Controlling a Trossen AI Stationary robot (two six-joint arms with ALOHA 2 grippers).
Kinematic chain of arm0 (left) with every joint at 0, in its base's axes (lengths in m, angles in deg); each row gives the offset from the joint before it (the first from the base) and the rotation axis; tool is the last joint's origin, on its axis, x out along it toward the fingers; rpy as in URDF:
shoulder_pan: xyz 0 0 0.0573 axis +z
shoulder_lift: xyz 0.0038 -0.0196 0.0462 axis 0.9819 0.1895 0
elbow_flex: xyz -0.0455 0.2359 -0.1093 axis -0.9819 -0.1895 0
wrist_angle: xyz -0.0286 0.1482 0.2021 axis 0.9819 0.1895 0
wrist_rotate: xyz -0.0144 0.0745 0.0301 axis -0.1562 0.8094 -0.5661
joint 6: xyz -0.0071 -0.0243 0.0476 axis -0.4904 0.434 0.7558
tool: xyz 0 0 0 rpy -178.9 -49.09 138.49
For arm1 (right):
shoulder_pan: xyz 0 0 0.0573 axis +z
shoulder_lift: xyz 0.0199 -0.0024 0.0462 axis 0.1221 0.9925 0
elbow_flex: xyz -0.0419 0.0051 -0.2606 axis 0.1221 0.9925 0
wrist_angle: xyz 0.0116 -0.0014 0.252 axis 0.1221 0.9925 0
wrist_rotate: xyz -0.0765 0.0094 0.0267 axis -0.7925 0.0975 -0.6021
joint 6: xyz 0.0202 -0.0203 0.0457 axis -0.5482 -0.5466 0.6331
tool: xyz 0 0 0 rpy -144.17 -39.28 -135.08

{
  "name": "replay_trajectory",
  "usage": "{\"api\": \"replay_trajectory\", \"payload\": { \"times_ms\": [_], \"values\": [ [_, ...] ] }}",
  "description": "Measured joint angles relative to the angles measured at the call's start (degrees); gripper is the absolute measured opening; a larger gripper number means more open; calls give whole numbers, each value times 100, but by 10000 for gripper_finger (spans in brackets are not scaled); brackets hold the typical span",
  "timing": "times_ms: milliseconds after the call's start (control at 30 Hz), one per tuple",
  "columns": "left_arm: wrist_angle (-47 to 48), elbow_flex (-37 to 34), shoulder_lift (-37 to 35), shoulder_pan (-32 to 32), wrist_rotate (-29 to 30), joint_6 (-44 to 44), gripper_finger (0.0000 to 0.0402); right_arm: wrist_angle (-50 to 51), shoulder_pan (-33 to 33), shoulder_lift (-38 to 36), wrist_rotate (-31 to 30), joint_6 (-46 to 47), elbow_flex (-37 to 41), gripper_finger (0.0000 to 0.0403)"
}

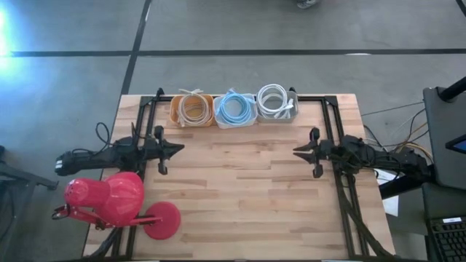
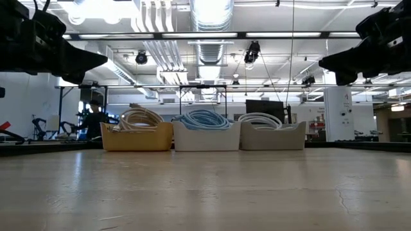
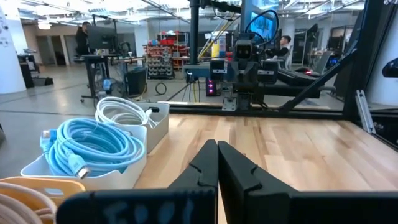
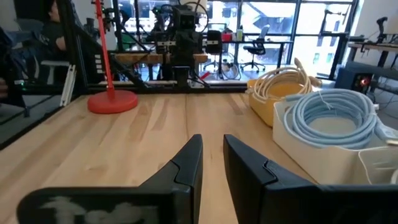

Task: Sort HDMI cables
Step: Return to Home Position

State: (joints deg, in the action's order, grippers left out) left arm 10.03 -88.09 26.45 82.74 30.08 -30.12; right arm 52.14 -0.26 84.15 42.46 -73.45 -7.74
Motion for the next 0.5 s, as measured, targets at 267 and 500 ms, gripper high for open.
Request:
{"api": "replay_trajectory", "payload": {
  "times_ms": [267, 500],
  "values": [
    [-73, -4, 13, 0, 19, -9, 3, 0, 1, 19, -1, 4, 0, 74],
    [-92, -8, 18, 0, 26, -11, 3, 0, 0, 19, -4, 10, 0, 84]
  ]
}}
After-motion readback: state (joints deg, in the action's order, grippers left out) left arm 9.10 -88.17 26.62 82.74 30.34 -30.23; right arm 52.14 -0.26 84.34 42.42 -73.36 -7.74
